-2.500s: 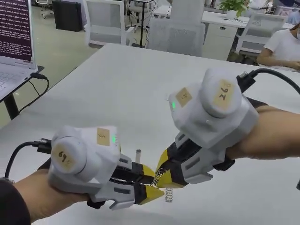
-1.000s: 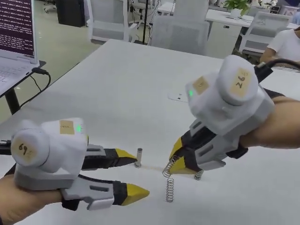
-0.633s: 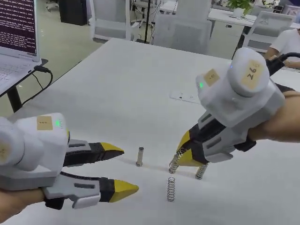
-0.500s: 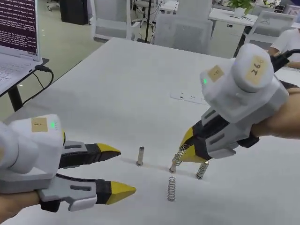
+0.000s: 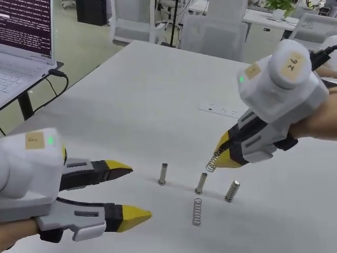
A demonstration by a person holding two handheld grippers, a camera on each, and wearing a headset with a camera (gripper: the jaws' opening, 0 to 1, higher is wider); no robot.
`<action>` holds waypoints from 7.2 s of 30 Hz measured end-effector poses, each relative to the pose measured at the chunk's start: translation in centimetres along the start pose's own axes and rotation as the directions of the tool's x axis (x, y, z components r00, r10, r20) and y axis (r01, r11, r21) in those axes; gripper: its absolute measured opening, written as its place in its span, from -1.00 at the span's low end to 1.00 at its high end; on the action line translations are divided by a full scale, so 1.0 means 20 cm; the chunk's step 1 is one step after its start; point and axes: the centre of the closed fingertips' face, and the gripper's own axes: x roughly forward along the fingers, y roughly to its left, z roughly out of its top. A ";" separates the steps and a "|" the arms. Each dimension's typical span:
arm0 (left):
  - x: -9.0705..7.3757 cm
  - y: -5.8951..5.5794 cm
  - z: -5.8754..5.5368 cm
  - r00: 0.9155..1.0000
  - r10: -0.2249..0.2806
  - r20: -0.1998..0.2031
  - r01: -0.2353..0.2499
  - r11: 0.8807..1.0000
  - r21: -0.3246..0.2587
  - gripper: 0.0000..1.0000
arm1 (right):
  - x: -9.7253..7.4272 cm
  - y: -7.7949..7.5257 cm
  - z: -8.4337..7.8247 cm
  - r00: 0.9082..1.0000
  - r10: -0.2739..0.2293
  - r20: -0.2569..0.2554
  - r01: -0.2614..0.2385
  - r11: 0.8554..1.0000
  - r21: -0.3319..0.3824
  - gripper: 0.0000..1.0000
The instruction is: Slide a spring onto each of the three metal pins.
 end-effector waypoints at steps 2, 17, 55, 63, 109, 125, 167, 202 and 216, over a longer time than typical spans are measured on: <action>-0.01 -0.01 0.00 1.000 0.003 0.004 -0.003 1.000 -0.003 -0.08 | 0.02 -0.02 -0.01 1.000 0.002 -0.009 -0.002 1.000 0.006 -0.84; -0.04 0.00 0.01 0.999 0.035 0.023 -0.034 0.999 -0.019 -0.07 | 0.17 -0.11 -0.08 0.996 0.030 -0.079 -0.028 0.999 0.017 -0.84; -0.02 0.00 0.00 1.000 0.028 0.006 -0.028 1.000 -0.014 -0.13 | 0.36 -0.11 -0.21 0.990 0.075 -0.122 -0.069 0.996 0.058 -0.84; -0.02 0.00 0.01 1.000 0.029 0.003 -0.029 1.000 -0.012 -0.14 | 0.44 -0.10 -0.26 0.988 0.080 -0.132 -0.071 0.995 0.073 -0.84; 0.00 0.00 0.01 1.000 0.005 -0.006 -0.005 1.000 -0.004 -0.16 | 0.32 -0.11 -0.22 0.998 -0.020 -0.066 0.024 0.998 0.058 -0.66; 0.04 -0.03 0.02 0.999 -0.035 -0.019 0.035 0.999 0.005 -0.17 | 0.11 0.00 -0.17 0.995 -0.100 0.014 0.099 0.992 0.082 -0.68; 0.03 -0.04 0.04 0.999 -0.036 -0.018 0.036 0.999 0.009 -0.25 | 0.49 0.12 -0.36 0.999 -0.051 -0.010 0.052 0.992 0.115 -0.54; 0.02 -0.03 0.02 0.999 -0.027 -0.020 0.027 1.000 -0.002 -0.30 | 0.59 0.14 -0.26 1.000 0.014 0.006 -0.014 0.999 0.048 -0.42; 0.02 -0.03 0.02 1.000 -0.024 -0.017 0.024 1.000 -0.004 -0.31 | 0.62 0.14 -0.21 0.998 0.059 -0.012 -0.060 0.995 -0.078 -0.46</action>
